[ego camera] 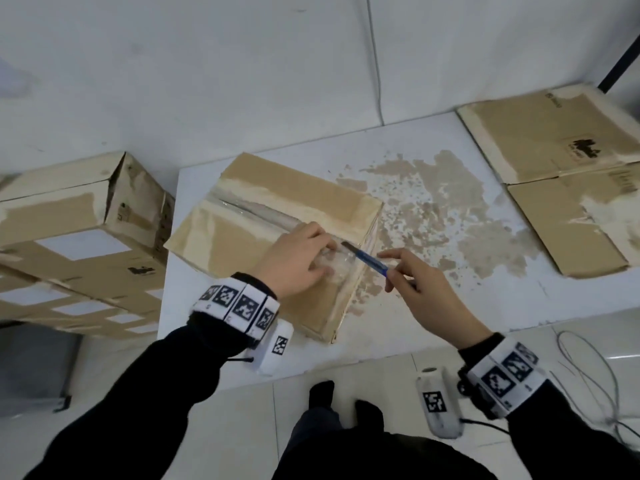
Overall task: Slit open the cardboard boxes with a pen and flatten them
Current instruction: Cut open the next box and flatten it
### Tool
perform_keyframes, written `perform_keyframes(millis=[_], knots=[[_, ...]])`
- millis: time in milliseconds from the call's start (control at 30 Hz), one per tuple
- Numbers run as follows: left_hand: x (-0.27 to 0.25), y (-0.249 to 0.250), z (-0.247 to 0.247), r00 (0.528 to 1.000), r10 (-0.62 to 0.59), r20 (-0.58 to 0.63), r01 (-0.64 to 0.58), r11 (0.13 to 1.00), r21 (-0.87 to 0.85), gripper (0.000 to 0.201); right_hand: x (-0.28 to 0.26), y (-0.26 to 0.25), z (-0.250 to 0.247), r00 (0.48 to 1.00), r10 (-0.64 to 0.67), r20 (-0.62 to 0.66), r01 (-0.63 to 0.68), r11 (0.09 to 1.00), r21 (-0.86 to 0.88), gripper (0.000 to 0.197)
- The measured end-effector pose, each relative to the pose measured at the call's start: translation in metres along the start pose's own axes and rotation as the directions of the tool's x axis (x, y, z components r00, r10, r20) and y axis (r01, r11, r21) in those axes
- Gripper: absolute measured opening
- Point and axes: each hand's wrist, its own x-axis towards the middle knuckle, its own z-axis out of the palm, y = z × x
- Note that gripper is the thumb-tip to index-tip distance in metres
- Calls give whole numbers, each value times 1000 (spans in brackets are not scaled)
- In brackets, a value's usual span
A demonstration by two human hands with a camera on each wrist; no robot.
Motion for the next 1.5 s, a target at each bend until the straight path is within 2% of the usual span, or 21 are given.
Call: perform_keyframes(millis=[67, 167, 333, 400, 467, 567, 633, 767, 900, 967, 1033, 1100, 1167, 1233, 1267, 1367, 1433, 1500], knots=[[-9, -2, -5, 998, -19, 61, 13, 995, 103, 53, -5, -2, -8, 997, -43, 72, 50, 995, -92, 28], [-8, -1, -14, 984, -70, 161, 40, 982, 183, 74, -6, -1, -10, 995, -72, 67, 86, 969, -232, 29], [15, -1, -22, 945, -136, 298, 71, 973, 221, 81, -7, -5, -7, 996, -86, 9, 81, 903, -422, 30], [24, 6, -25, 927, -161, 340, 72, 963, 260, 76, -5, -4, -7, 997, -73, -2, 67, 927, -369, 30], [29, 11, -27, 919, -175, 354, 80, 960, 267, 74, 0, 0, -7, 1000, -17, 17, 20, 977, -212, 28], [27, 12, -25, 922, -168, 348, 83, 966, 246, 74, 2, 4, -14, 992, 80, 102, -78, 997, -24, 27], [24, 13, -25, 926, -165, 340, 86, 968, 237, 76, 1, 2, -18, 987, 85, 139, -85, 996, -3, 25], [19, 20, -26, 940, -151, 307, 70, 963, 260, 75, 3, -6, -13, 989, 83, 124, -84, 996, 3, 25], [14, 22, -30, 958, -115, 263, 52, 971, 235, 70, -5, -7, -32, 928, 149, 341, -195, 975, 104, 25], [13, 22, -39, 987, -66, 144, 32, 974, 225, 69, -5, -8, -35, 936, 153, 318, -188, 978, 84, 24], [12, 21, -42, 998, -22, 63, 8, 977, 214, 69, -7, -8, -33, 949, 146, 281, -161, 987, 28, 22], [10, 18, -37, 997, -15, 72, 0, 979, 206, 74, -13, -5, -39, 957, 145, 252, -135, 989, -53, 21], [7, 18, -27, 992, -40, 123, 15, 979, 205, 80, -21, 0, -55, 982, 159, 100, -150, 985, -85, 21], [4, 18, -19, 985, -98, 145, 82, 990, 114, 83, -22, 5, -67, 991, 125, -45, -128, 989, -75, 24], [5, 19, -17, 980, -133, 147, 129, 991, 40, 79, -21, 5, -68, 993, 96, -70, -101, 992, -76, 23], [15, 15, -13, 960, -228, 163, 251, 959, -134, 53, -13, 2, -59, 999, -14, -48, 8, 992, -123, 21], [27, 11, -12, 924, -335, 185, 381, 857, -348, 42, -9, 1, -50, 998, -52, -23, 48, 987, -154, 24], [37, 8, -17, 851, -447, 277, 519, 632, -575, 44, -5, 2, -40, 998, -65, 12, 66, 974, -219, 25]])
